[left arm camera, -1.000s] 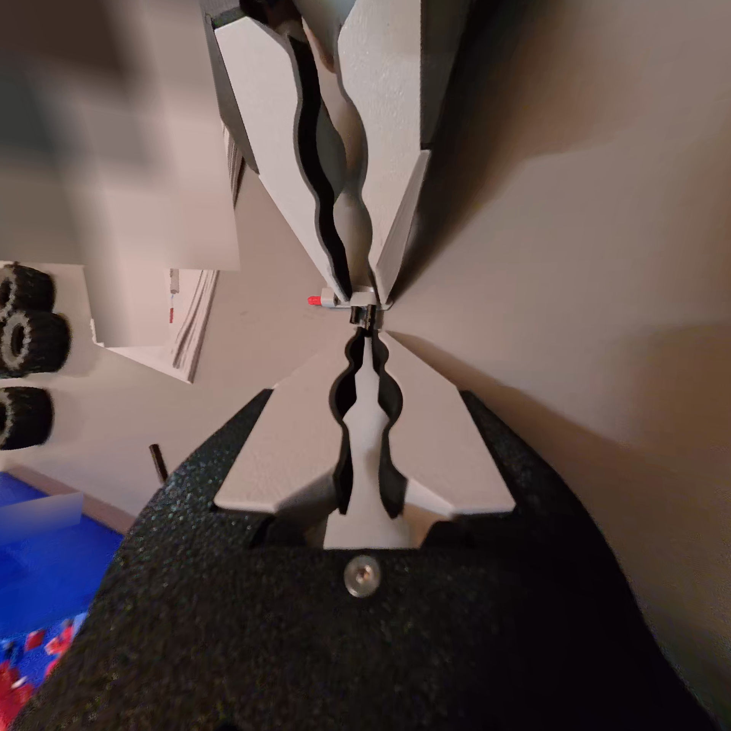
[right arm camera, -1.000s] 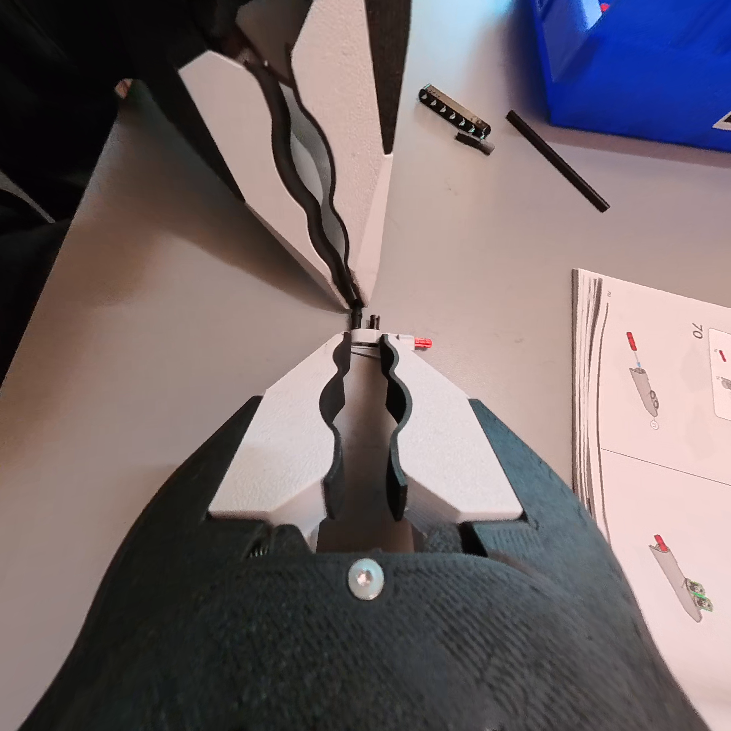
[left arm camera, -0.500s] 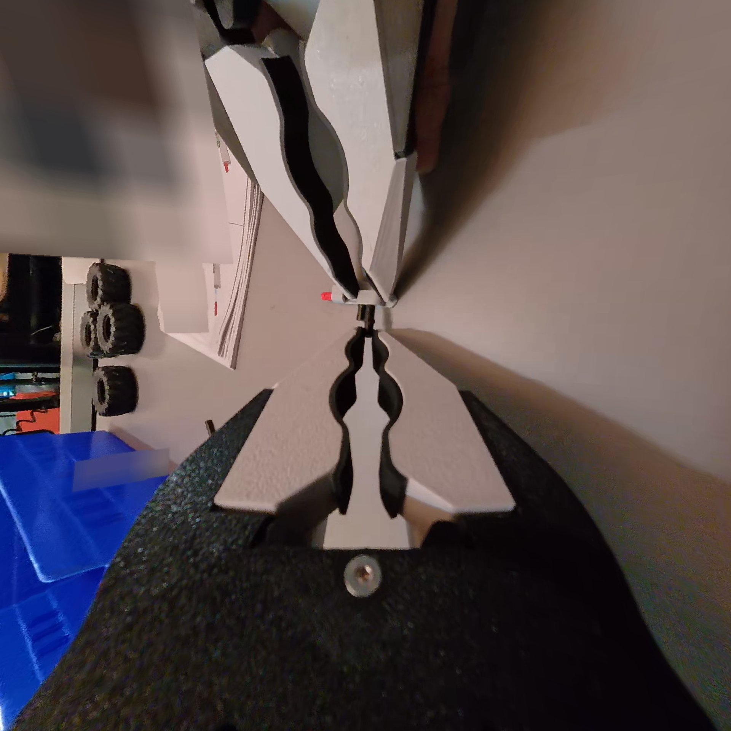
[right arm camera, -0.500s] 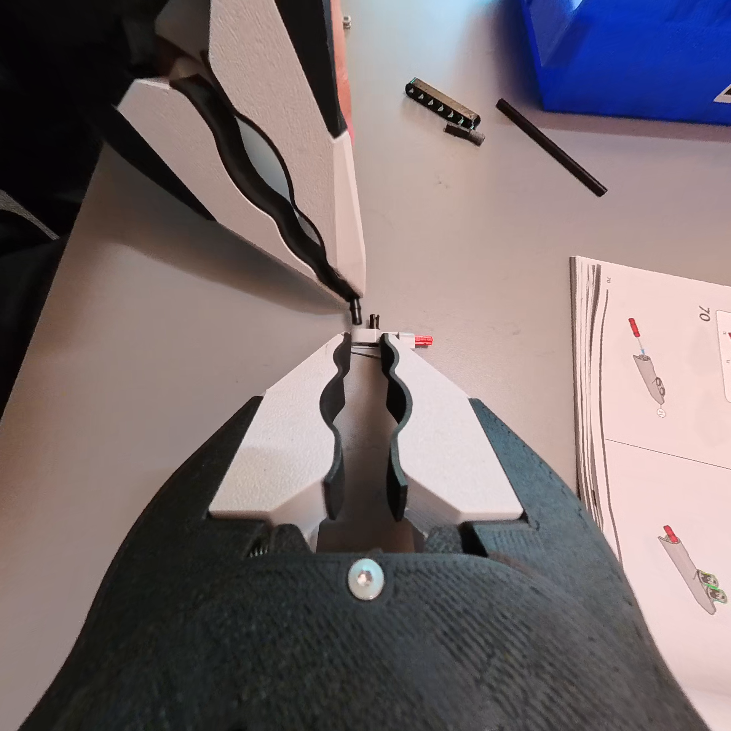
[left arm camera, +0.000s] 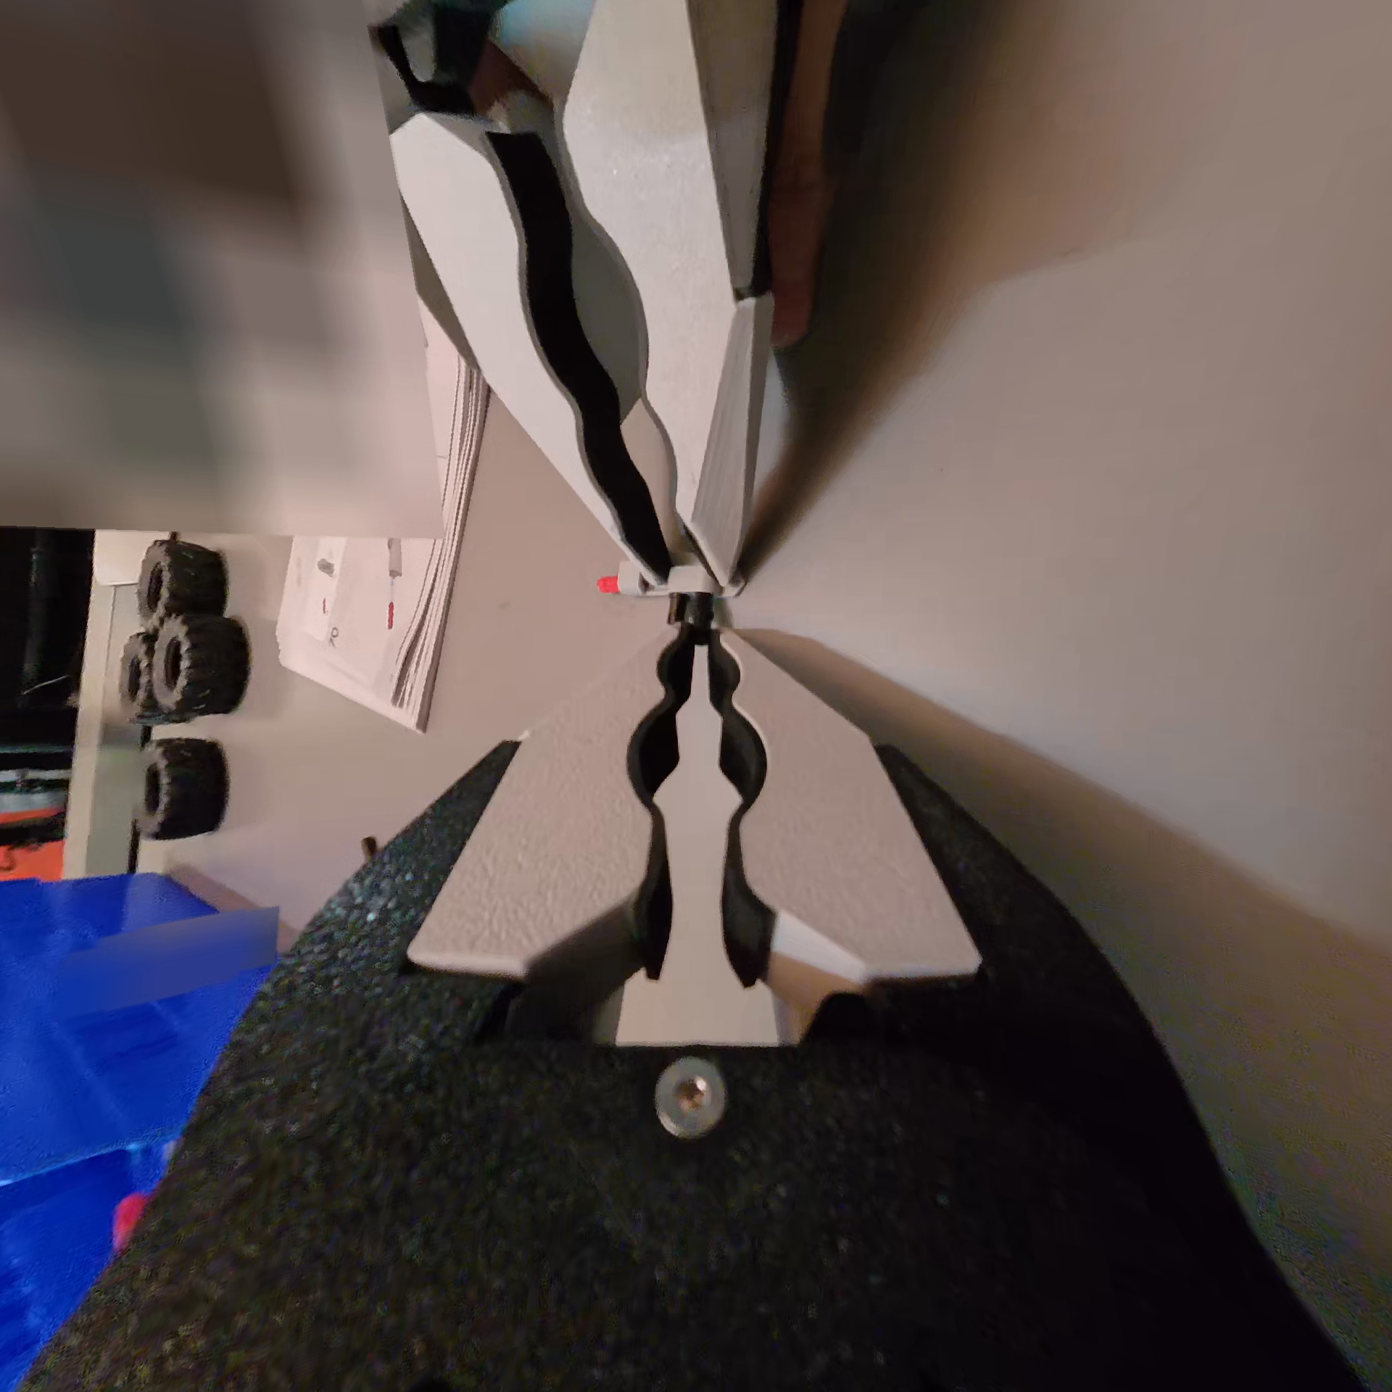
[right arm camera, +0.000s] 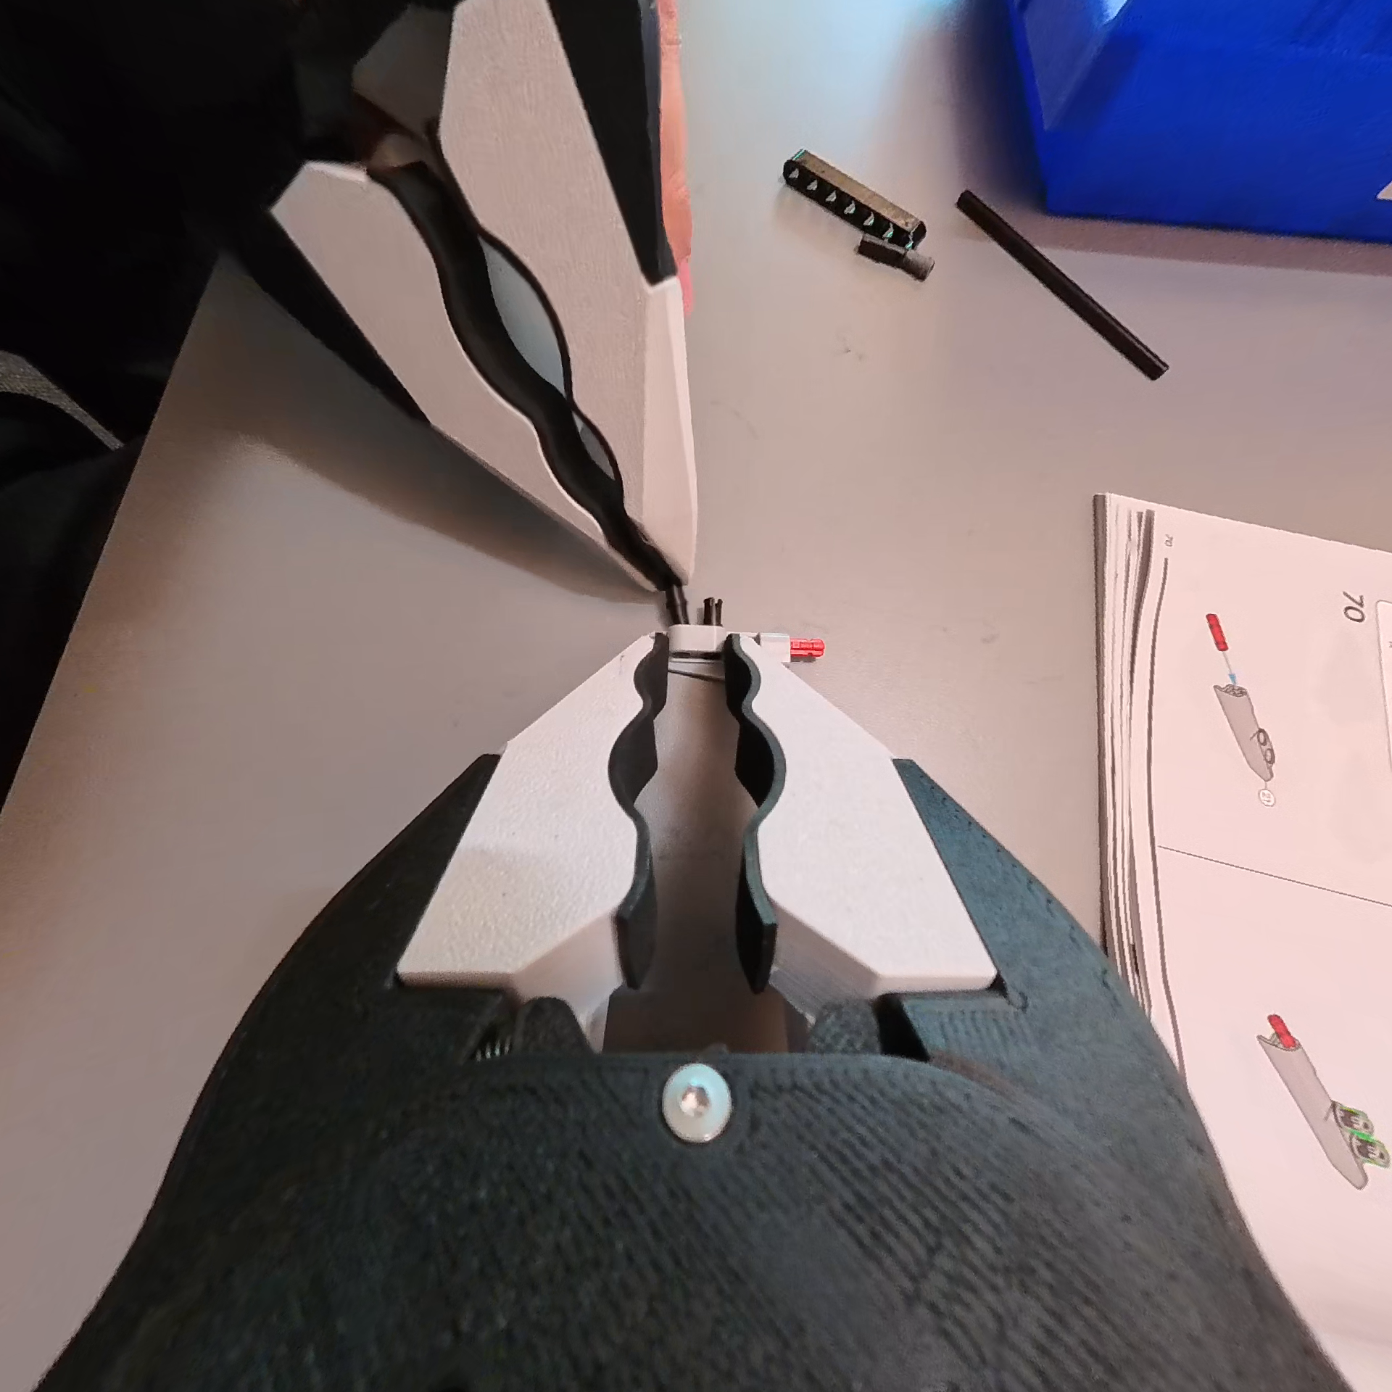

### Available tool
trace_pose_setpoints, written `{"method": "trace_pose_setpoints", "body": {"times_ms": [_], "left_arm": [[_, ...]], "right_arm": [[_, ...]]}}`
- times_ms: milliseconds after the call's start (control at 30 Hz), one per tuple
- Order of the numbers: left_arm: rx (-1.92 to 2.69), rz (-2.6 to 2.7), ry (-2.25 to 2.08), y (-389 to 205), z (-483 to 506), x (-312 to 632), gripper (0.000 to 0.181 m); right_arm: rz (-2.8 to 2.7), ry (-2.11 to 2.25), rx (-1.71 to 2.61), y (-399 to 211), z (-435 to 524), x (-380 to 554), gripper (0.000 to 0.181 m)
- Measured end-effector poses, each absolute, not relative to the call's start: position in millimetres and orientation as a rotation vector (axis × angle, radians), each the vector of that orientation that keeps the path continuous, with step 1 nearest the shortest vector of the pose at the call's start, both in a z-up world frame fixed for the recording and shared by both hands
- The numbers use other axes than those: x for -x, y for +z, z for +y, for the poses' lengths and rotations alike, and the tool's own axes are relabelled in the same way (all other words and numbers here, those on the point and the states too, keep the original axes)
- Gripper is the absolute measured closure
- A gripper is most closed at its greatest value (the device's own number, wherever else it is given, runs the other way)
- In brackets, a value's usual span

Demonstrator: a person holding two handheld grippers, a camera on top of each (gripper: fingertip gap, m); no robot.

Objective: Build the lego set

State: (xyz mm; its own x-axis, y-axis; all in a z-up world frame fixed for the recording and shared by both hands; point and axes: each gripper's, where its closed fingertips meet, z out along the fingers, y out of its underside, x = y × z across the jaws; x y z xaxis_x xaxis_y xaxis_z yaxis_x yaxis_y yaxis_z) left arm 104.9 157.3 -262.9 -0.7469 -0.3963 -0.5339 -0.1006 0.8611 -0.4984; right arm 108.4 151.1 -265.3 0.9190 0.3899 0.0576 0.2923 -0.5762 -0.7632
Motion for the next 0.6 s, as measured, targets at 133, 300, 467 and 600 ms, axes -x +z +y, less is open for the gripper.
{"method": "trace_pose_setpoints", "body": {"times_ms": [133, 300, 467, 600], "left_arm": [[0.388, 2.380, -0.690, -264.9, 157.6, -105.0, 0.181], [0.377, 2.390, -0.731, -263.9, 157.6, -105.5, 0.181], [0.381, 2.399, -0.775, -266.0, 158.3, -106.3, 0.181], [0.455, 2.408, -0.870, -266.1, 157.6, -106.0, 0.181]], "right_arm": [[-0.499, 0.148, 2.218, -265.3, 151.4, -108.1, 0.167], [-0.512, 0.151, 2.216, -265.3, 152.0, -108.0, 0.167], [-0.540, 0.148, 2.209, -265.3, 152.3, -108.0, 0.167], [-0.545, 0.143, 2.207, -265.3, 152.6, -108.1, 0.167]]}}
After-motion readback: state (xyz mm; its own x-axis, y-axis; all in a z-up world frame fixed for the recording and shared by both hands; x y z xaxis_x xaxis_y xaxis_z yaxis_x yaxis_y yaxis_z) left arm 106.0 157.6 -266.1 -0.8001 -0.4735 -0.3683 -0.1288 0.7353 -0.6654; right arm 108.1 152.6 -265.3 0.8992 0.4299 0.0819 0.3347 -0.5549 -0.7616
